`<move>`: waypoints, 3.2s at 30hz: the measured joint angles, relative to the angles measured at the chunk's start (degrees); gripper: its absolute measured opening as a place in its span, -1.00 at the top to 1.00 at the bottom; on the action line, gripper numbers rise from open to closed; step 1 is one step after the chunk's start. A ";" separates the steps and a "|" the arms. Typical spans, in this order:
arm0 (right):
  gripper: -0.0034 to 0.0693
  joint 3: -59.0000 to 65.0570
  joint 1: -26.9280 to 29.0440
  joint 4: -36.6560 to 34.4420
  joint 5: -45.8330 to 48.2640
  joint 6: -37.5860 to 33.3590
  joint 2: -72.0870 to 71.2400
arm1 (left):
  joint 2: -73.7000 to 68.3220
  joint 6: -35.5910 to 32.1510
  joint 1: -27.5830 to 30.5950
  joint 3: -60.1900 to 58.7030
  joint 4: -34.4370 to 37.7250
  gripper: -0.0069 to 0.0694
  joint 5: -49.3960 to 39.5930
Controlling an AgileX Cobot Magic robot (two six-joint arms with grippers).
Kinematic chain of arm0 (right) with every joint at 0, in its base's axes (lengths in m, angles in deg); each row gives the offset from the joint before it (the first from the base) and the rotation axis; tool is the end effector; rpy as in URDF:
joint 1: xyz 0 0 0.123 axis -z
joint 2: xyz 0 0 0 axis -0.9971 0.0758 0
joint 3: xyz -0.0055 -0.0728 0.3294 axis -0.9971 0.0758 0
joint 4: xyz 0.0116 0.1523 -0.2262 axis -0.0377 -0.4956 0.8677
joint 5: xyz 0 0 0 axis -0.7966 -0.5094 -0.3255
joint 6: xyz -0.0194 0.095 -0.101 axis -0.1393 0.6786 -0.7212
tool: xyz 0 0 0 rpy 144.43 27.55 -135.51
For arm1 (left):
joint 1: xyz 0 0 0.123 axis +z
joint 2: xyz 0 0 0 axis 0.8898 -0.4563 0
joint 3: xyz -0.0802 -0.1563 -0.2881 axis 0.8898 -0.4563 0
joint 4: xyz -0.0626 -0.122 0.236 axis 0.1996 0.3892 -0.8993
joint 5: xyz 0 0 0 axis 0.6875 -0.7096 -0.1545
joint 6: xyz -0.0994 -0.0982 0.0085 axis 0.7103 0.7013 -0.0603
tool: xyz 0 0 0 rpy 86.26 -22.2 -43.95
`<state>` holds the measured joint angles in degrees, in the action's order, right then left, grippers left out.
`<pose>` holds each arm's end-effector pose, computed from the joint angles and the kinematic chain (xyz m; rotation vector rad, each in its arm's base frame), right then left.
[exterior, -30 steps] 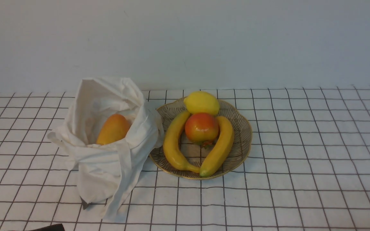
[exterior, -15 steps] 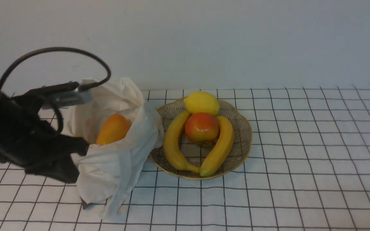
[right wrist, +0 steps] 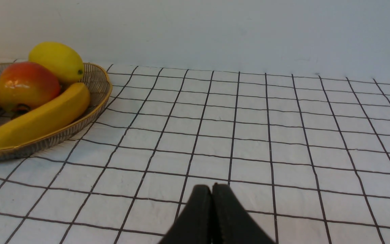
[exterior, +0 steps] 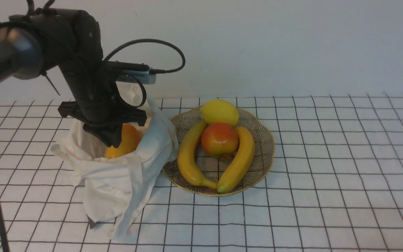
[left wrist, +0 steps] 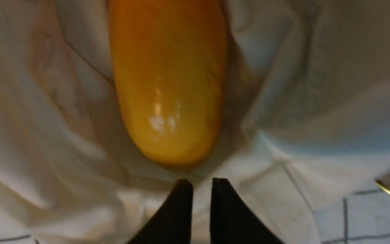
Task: Take the fruit out of the bag on the white checkered tablecloth and place them on the plate.
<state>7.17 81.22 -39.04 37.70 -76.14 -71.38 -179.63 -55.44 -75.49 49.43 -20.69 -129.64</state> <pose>0.0686 0.0036 0.1576 -0.0926 1.8614 0.0216 0.4511 -0.1011 0.2260 0.2413 2.9912 -0.0296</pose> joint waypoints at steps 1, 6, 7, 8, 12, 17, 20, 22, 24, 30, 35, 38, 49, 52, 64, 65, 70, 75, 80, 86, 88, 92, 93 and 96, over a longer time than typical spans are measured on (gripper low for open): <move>0.95 0.00 0.00 0.00 0.00 0.00 0.00 | -1.10 0.26 0.00 0.90 -0.62 0.52 0.05; 0.95 0.00 0.00 0.00 0.00 0.00 0.00 | -3.48 0.45 -0.02 2.82 -1.22 0.09 2.77; 0.95 0.00 0.00 0.00 0.00 0.00 0.00 | -3.48 0.45 -0.02 2.81 -1.22 0.07 2.93; 0.95 0.00 0.00 0.00 0.00 0.00 0.00 | -3.62 0.45 -0.07 2.93 -1.28 -0.04 4.27; 0.95 0.00 0.00 0.00 0.00 0.00 0.00 | -4.68 0.45 -0.13 3.07 -1.34 -0.25 7.20; 0.95 0.00 0.00 0.00 0.00 0.00 0.00 | -6.79 0.45 -0.13 3.07 -1.46 -0.42 8.60; 0.95 0.00 0.00 0.00 0.00 0.00 0.00 | -8.06 0.45 -0.13 3.07 -1.77 -0.44 9.40; 0.95 0.00 0.00 0.00 0.00 0.00 0.00 | -8.78 0.45 -0.13 3.12 -1.91 -0.44 9.35; 0.95 0.00 0.00 0.00 0.00 0.00 0.00 | -9.00 0.45 -0.13 3.35 -2.01 -0.43 9.39; 0.95 0.00 0.00 0.00 0.00 0.00 0.00 | -9.02 0.52 -0.21 3.35 -3.52 -0.36 8.94; 0.95 0.00 0.00 0.00 0.00 0.00 0.00 | -8.33 0.52 -0.20 3.34 -5.93 -0.36 6.25; 0.95 0.00 0.00 0.00 0.00 0.00 0.00 | -6.06 0.39 -0.20 3.09 -6.78 -0.35 4.71; 0.95 0.00 0.00 0.00 0.00 0.00 0.00 | 17.48 -6.16 -0.15 3.09 -6.14 -0.31 1.36; 0.95 0.00 0.00 0.00 0.00 0.00 0.00 | 20.78 -6.67 -0.15 3.15 -2.33 -0.24 1.05; 0.95 0.00 0.00 0.00 0.00 0.00 0.00 | 14.42 -13.37 -2.73 3.19 26.07 0.64 2.29; 0.95 0.00 0.00 0.00 0.00 0.00 0.00 | 13.86 -13.72 -3.09 3.19 26.44 0.64 2.41; 0.95 0.00 0.00 0.00 0.00 0.00 0.00 | 6.27 -15.09 -7.77 3.13 27.27 0.44 5.93; 0.95 0.00 0.00 0.00 0.00 0.00 0.00 | 3.26 -15.09 -8.84 2.96 26.63 0.15 8.86; 0.95 0.00 0.00 0.00 0.00 0.00 0.00 | 4.63 -15.09 -8.74 2.92 26.17 -0.08 10.17; 0.95 0.00 0.00 0.00 0.00 0.00 0.00 | 11.32 -15.40 -8.74 4.69 21.49 -0.13 10.28; 0.95 0.00 0.00 0.00 0.00 0.00 0.00 | 14.64 -15.40 -8.74 6.62 18.86 -0.11 9.18; 0.95 0.00 0.00 0.00 0.00 0.00 0.00 | 20.73 -15.40 -8.74 10.13 13.08 0.10 5.58; 0.95 0.00 0.00 0.00 0.00 0.00 0.00 | 24.13 -15.40 -8.74 11.10 10.19 0.26 3.32; 0.95 0.00 0.00 0.00 0.00 0.00 0.00 | 30.06 -15.40 -8.74 11.44 4.87 0.60 -1.17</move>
<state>7.17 81.22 -39.04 37.70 -76.14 -71.38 -149.57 -70.83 -84.24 60.87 -15.82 -130.82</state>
